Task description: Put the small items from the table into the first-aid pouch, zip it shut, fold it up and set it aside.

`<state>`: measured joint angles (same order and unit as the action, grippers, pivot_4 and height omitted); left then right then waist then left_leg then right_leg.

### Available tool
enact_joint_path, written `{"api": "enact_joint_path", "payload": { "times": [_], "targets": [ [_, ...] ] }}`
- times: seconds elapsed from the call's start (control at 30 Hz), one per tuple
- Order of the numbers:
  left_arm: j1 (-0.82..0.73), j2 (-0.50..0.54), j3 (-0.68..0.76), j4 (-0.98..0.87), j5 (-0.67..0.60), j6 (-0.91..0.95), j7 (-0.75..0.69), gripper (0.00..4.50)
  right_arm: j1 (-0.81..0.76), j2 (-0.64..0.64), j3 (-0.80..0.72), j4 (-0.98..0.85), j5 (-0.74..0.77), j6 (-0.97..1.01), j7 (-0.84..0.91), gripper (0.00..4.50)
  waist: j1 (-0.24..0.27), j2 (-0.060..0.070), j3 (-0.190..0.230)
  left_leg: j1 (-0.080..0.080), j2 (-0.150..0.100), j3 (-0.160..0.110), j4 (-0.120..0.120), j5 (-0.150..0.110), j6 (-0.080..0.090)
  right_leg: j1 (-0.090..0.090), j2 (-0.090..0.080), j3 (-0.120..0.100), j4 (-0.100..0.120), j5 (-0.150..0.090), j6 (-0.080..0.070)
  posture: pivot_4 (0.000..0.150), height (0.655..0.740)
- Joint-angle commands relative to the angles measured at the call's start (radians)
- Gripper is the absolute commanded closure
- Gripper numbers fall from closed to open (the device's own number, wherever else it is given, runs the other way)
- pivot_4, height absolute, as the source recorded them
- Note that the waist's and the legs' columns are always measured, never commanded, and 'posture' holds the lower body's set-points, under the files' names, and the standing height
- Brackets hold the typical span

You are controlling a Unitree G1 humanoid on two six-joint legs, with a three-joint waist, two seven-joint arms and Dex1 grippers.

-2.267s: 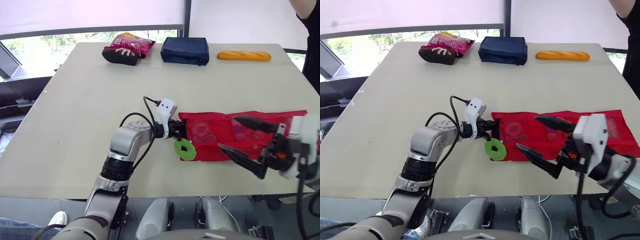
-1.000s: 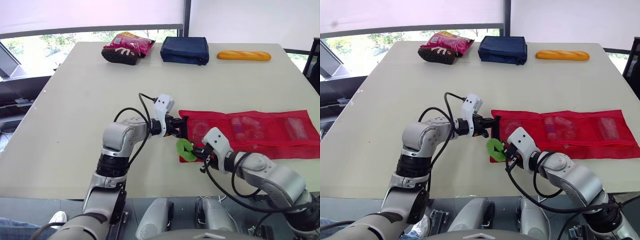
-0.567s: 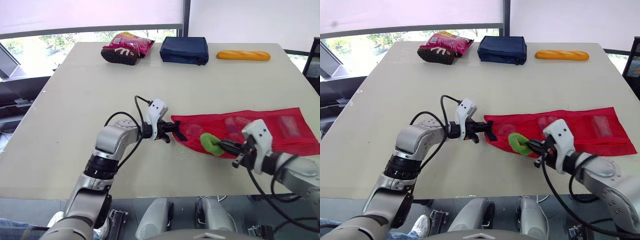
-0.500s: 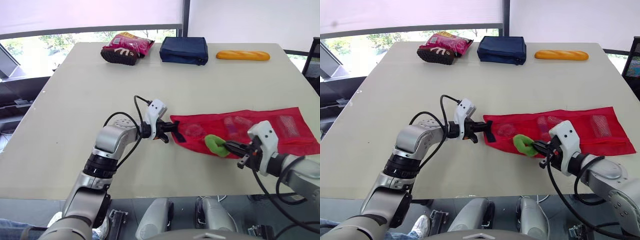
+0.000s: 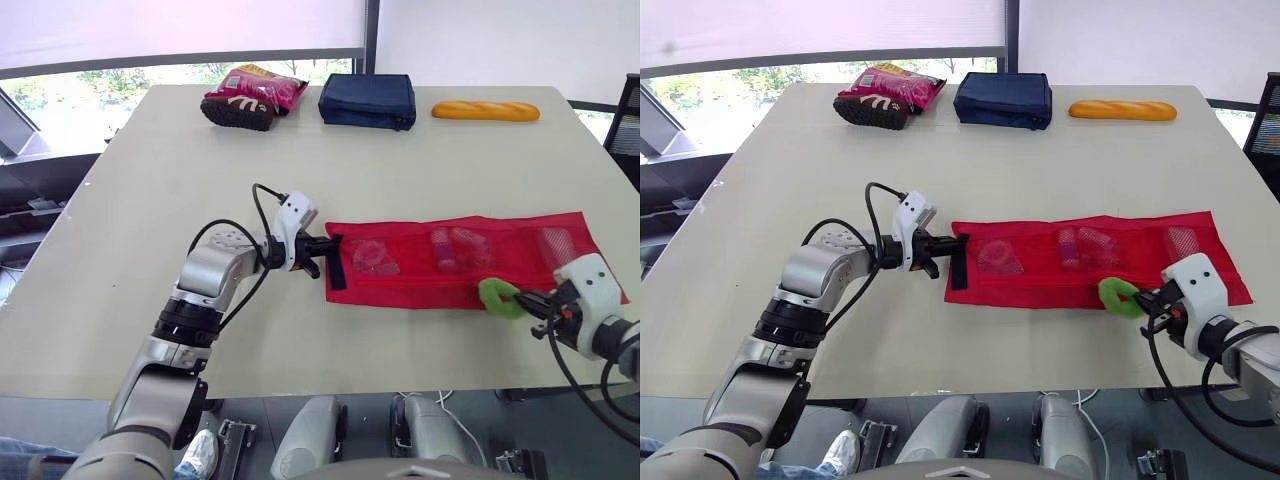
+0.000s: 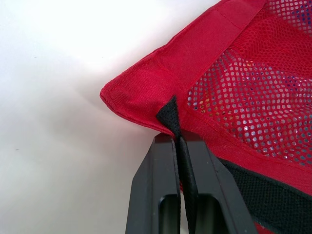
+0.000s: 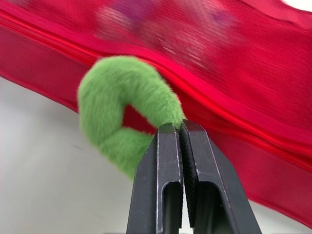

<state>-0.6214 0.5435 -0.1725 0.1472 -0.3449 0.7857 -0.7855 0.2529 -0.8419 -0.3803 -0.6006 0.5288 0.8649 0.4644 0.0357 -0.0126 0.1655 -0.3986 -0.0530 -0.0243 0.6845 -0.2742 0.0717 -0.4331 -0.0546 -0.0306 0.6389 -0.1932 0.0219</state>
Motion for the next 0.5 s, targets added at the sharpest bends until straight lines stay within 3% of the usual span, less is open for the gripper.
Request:
{"api": "enact_joint_path", "payload": {
  "times": [0.03,0.5],
  "targets": [
    [-0.016,0.064,0.025,0.051,0.050,-0.064,-0.031,4.50,0.007,-0.012,-0.082,0.085,-0.095,-0.076,-0.014,4.47,-0.001,0.000,0.000,0.000,0.000,0.000,0.000,0.000,0.000,0.000,0.000,0.000,0.000,0.000,0.000,0.150,0.7395],
    [-0.125,0.136,0.027,0.277,0.160,-0.274,-0.111,4.50,-0.018,-0.004,-0.197,0.283,-0.263,-0.136,-0.070,4.47,0.001,0.000,0.000,0.000,0.000,0.000,0.000,0.000,0.000,0.000,0.000,0.000,0.000,0.000,0.000,0.150,0.7395]
  ]
}}
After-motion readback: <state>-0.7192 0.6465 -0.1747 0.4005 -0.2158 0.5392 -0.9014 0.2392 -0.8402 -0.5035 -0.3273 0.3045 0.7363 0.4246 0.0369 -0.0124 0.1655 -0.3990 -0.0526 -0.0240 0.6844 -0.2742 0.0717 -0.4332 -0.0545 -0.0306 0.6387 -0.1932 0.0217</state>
